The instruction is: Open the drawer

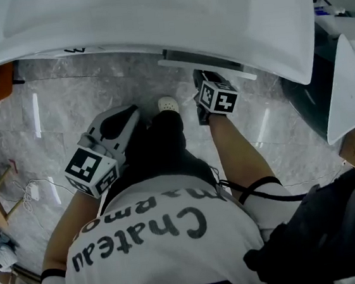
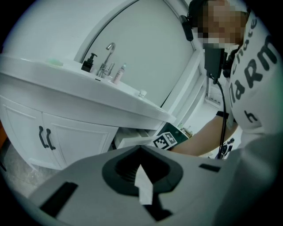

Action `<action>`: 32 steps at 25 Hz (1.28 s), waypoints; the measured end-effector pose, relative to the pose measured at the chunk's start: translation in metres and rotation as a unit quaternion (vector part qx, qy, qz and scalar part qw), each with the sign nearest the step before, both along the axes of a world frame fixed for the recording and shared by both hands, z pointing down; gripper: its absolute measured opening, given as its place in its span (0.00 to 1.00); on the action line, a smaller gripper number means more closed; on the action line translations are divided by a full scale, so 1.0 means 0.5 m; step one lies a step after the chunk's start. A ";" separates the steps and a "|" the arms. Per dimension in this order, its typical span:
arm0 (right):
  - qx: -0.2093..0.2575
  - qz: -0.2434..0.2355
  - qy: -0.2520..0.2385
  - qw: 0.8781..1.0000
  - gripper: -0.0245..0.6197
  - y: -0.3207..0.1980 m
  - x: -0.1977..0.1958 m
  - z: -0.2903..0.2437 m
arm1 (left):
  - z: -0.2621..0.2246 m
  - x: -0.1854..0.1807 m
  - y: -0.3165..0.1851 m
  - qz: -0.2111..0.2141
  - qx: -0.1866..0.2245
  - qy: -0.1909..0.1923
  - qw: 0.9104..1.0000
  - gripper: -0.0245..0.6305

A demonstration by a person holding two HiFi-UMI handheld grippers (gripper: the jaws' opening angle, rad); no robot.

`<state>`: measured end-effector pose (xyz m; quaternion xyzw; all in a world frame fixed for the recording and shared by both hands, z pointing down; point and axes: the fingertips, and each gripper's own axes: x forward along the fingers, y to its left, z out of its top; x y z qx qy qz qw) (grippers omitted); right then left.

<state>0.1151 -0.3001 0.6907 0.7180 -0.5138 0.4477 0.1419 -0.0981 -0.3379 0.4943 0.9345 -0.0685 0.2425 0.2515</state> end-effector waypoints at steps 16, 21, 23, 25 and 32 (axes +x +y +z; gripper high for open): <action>-0.010 -0.010 -0.003 1.000 0.25 0.025 -0.024 0.000 | 0.006 -0.008 0.016 0.026 -0.012 -0.007 1.000 0.05; -0.015 -0.011 -0.005 1.000 0.25 0.033 -0.031 0.000 | 0.000 -0.013 0.016 0.027 -0.009 -0.009 1.000 0.05; -0.018 -0.010 -0.004 1.000 0.25 0.039 -0.032 0.000 | -0.002 -0.012 0.018 0.029 -0.010 -0.010 0.999 0.05; -0.021 -0.013 -0.007 1.000 0.25 0.043 -0.037 0.002 | -0.004 -0.012 0.018 0.031 -0.009 -0.009 0.999 0.05; -0.029 -0.026 -0.012 0.999 0.25 0.053 -0.055 0.004 | -0.016 -0.013 0.030 0.026 -0.007 -0.002 1.000 0.05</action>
